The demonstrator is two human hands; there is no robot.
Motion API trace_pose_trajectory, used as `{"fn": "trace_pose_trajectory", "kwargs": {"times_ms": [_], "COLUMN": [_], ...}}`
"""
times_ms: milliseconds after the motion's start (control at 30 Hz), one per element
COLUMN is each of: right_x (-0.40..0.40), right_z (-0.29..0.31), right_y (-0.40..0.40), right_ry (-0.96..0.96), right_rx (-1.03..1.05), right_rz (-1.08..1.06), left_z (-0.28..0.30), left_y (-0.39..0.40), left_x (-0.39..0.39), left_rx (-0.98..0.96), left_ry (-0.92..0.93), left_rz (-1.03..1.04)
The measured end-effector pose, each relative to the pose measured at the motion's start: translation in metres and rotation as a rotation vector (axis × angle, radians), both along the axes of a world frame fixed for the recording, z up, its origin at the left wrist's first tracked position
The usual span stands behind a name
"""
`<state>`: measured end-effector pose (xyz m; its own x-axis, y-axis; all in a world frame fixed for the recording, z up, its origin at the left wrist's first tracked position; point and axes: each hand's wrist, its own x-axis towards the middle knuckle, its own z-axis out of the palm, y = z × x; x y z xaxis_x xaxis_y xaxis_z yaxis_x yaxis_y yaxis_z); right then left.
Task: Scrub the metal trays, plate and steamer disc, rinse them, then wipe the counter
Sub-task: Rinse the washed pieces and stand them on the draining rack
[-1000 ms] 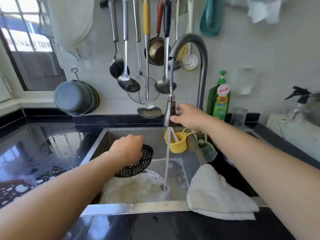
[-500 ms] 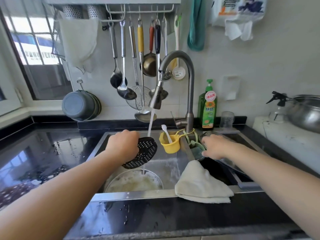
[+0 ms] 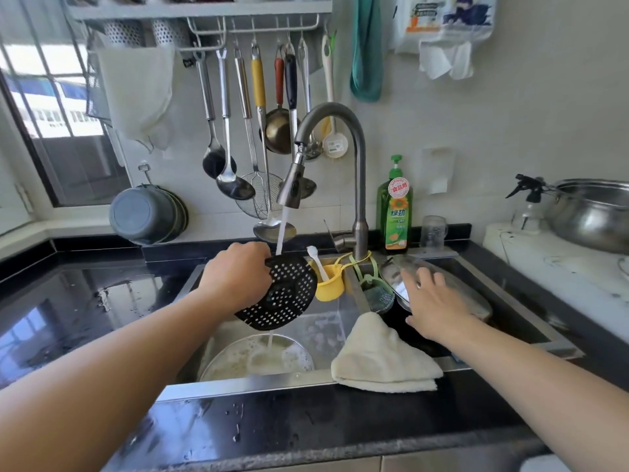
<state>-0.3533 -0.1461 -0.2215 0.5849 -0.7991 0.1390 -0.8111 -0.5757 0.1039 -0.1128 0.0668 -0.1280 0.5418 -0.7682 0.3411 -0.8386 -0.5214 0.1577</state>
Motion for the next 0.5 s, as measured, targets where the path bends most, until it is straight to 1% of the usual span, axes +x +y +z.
{"fn": "trace_pose_trajectory", "kwargs": {"times_ms": [100,200,267,333,400,433,467,500], "right_x": [-0.012,-0.024,-0.030,-0.033,-0.035,-0.037,-0.040,-0.043], "right_z": [0.009,0.026,0.037,0.046,0.055,0.059,0.063,0.067], "right_y": [-0.009,-0.022,-0.032,-0.042,-0.050,-0.053,-0.056,-0.060], "right_ry": [-0.040,-0.054,-0.107,-0.154,-0.159,-0.155,-0.162,-0.177], "right_rx": [-0.054,-0.164,-0.172,-0.135,-0.082,-0.055,-0.026,0.000], "right_rz": [0.010,0.009,-0.023,-0.037,-0.014,0.004,0.016,0.017], "left_z": [-0.003,-0.009,-0.012,-0.014,-0.012,-0.010,-0.007,-0.006], "left_y": [-0.013,-0.027,-0.036,-0.044,-0.052,-0.057,-0.065,-0.075], "left_x": [-0.009,-0.023,-0.032,-0.038,-0.044,-0.048,-0.052,-0.055], "left_rx": [-0.066,-0.077,-0.079,-0.128,-0.260,-0.331,-0.394,-0.449], "left_ry": [0.032,-0.008,-0.052,-0.064,0.020,0.101,0.221,0.400], "left_rz": [-0.022,-0.068,-0.106,-0.124,-0.133,-0.121,-0.098,-0.073]}}
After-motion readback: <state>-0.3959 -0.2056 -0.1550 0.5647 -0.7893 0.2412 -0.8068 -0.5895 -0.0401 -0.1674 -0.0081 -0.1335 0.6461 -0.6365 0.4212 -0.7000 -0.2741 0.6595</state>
